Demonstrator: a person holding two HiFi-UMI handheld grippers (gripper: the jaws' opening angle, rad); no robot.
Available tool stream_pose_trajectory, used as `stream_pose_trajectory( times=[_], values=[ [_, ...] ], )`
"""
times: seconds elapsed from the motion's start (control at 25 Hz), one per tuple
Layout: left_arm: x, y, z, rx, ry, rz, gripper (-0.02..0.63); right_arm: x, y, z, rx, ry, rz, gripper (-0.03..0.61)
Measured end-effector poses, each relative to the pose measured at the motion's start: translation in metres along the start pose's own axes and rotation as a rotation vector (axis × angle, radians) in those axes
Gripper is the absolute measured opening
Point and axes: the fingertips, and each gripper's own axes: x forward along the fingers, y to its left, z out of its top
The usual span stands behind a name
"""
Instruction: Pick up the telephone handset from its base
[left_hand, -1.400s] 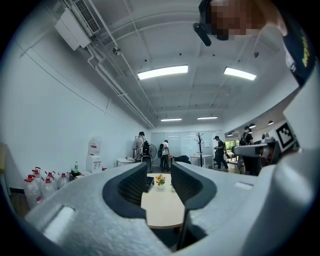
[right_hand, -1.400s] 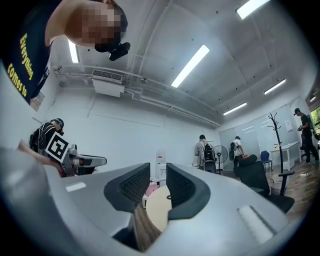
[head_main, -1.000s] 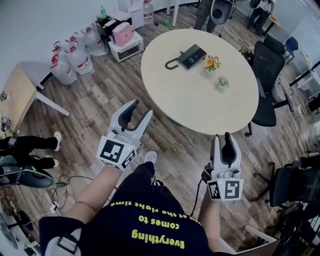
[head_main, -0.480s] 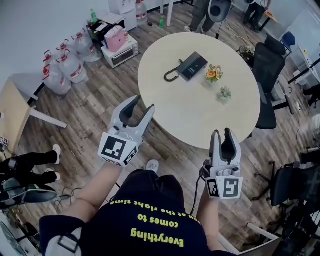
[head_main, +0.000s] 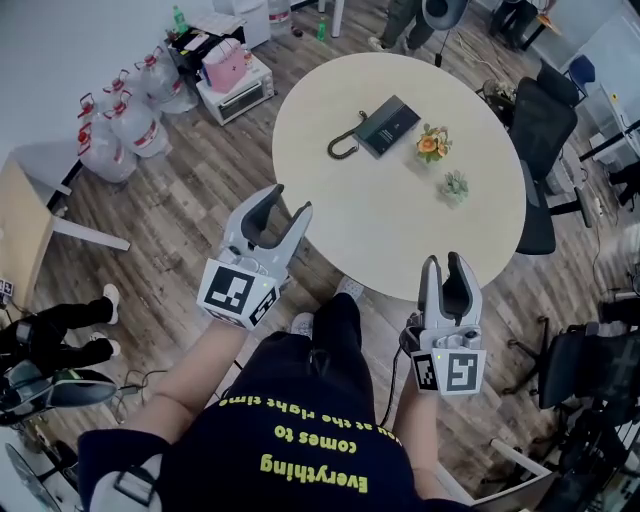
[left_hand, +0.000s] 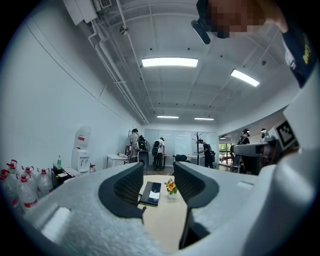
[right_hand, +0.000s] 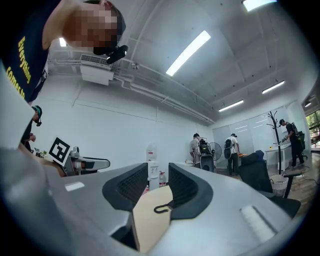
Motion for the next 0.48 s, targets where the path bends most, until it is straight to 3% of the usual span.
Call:
stream_pose_trajectory(
  times=[0.48],
  values=[
    [0.075, 0.023, -0.005, 0.017, 0.023, 0.072, 0.195, 0.079, -0.053, -0.005, 0.022, -0.011, 0.079, 0.141]
  ],
)
